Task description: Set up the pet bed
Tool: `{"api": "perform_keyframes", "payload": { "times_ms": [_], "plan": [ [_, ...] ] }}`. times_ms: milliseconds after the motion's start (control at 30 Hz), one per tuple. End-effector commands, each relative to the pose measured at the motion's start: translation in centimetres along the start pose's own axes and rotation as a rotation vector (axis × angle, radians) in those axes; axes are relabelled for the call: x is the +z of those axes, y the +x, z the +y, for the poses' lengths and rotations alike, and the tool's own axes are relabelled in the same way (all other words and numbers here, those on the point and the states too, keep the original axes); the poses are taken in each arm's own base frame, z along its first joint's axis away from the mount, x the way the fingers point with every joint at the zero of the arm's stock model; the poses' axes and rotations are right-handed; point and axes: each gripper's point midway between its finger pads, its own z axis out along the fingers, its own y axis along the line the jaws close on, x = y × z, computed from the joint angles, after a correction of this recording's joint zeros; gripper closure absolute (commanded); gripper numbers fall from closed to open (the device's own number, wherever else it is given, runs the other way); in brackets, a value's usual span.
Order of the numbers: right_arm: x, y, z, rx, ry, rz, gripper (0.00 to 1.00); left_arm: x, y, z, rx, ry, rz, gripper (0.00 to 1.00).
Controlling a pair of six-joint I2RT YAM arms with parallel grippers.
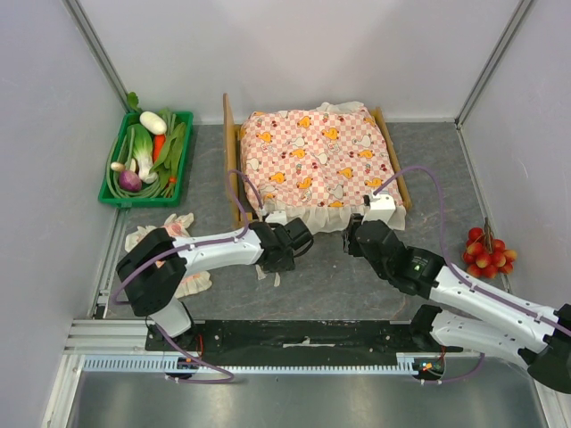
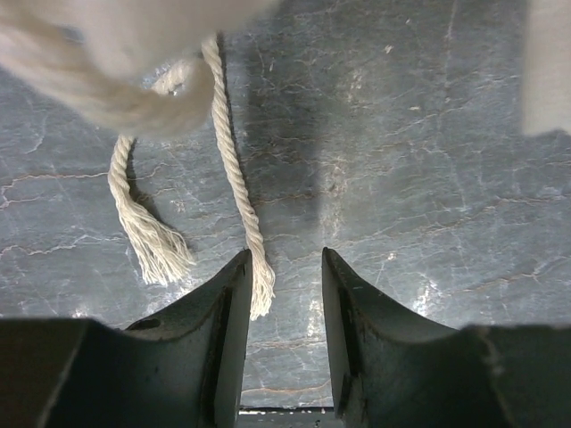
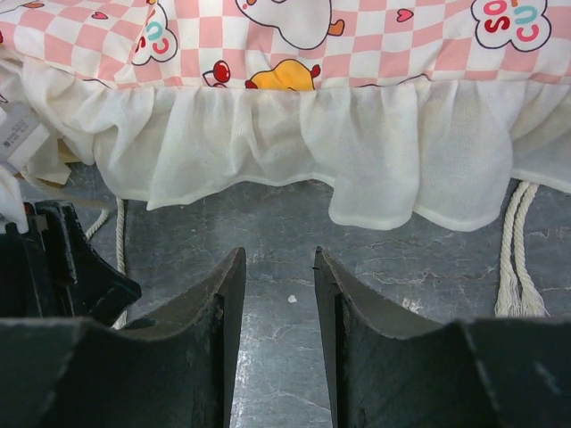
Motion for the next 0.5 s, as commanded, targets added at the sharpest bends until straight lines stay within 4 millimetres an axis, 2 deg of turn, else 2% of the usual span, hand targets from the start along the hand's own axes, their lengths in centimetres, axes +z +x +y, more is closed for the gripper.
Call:
{"api": "perform_keyframes", "payload": {
  "times_ms": [0,267,467],
  "plan": [
    [0.24,-0.58,0.51,0.033,-0.015,-0.018,0.56,1.11,0.64,0.17,0.018,-0.006,0.018,0.57],
    [0.49,-0.31,0.53,0.033,-0.017,-0.005,0.56,1.44,0.8,0.85,0.014,-0.022,0.011,0.57],
    [0.54,-0.2,0.51,0.036,-0.018,-0.001,0.56,2.03,1.39,0.96,0.019,-0.027,0.03,0.63]
  ]
}}
